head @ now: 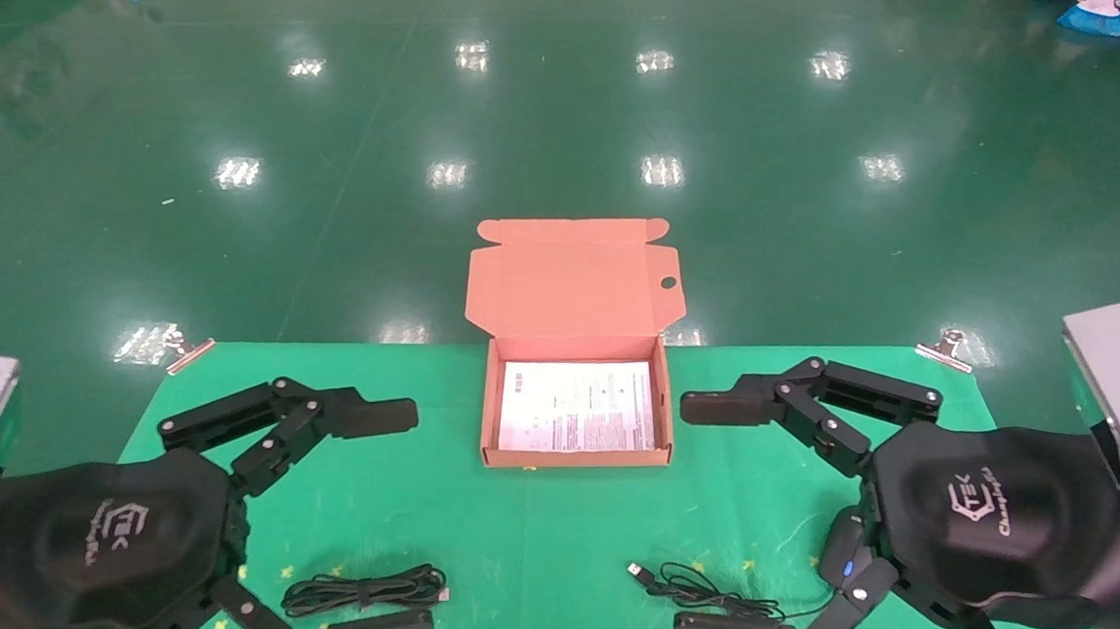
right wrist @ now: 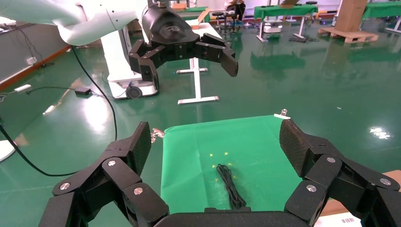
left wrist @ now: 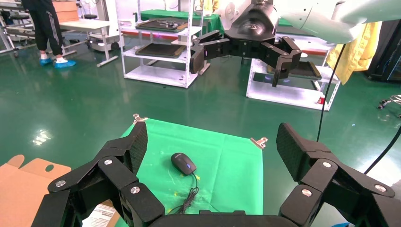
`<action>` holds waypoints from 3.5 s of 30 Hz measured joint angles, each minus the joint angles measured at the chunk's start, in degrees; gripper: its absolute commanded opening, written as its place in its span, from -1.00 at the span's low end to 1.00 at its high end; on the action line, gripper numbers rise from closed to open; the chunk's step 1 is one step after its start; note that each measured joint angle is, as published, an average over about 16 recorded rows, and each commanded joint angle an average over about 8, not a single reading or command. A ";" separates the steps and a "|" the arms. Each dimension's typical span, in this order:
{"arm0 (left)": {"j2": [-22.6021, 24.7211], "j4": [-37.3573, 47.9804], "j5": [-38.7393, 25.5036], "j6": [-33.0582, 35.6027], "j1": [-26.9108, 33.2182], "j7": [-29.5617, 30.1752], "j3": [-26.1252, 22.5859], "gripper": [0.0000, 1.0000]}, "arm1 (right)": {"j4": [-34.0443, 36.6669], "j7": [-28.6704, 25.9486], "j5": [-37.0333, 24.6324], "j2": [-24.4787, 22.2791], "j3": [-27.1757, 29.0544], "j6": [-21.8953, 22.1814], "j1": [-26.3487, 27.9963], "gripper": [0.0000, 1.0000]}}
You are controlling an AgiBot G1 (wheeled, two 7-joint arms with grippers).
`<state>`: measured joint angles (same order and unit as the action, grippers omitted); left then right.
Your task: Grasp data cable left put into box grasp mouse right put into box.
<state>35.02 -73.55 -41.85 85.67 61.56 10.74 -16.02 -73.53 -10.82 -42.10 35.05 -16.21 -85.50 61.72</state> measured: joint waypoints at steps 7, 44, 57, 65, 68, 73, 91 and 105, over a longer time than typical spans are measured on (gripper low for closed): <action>0.00 0.00 0.00 0.00 0.00 0.00 0.00 1.00 | 0.00 0.00 0.00 0.00 0.00 0.00 0.00 1.00; 7.12 -2.07 -39.08 4.16 24.07 4.57 -24.59 1.00 | -4.37 21.56 -40.96 4.67 -20.67 -3.26 21.58 1.00; 15.14 0.06 -62.14 -1.38 27.00 4.56 -37.14 1.00 | -4.10 20.04 -57.71 9.75 -30.39 2.61 21.58 1.00; 19.55 9.01 -67.47 -5.99 25.15 5.23 -39.10 1.00 | -3.27 13.88 -65.65 12.63 -32.64 8.03 18.26 1.00; 21.19 14.31 -67.58 -7.65 24.76 4.79 -39.05 1.00 | -2.32 11.41 -67.66 13.79 -33.09 9.75 17.08 1.00; 23.85 24.37 -66.61 -10.30 24.50 3.17 -38.46 1.00 | 0.74 7.64 -69.83 16.10 -33.50 12.04 15.69 1.00; 30.80 52.51 -62.36 -18.28 25.89 -7.37 -35.56 0.11 | 18.90 6.10 -72.78 25.72 -34.69 18.26 15.29 -0.08; 31.55 55.60 -61.81 -19.58 26.25 -9.27 -35.13 -1.00 | 21.68 6.78 -73.64 27.20 -35.12 19.62 15.20 -1.00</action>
<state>66.56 -17.95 -103.66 66.10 87.82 1.47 -51.15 -51.85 -4.04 -115.74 62.25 -51.33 -65.88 76.92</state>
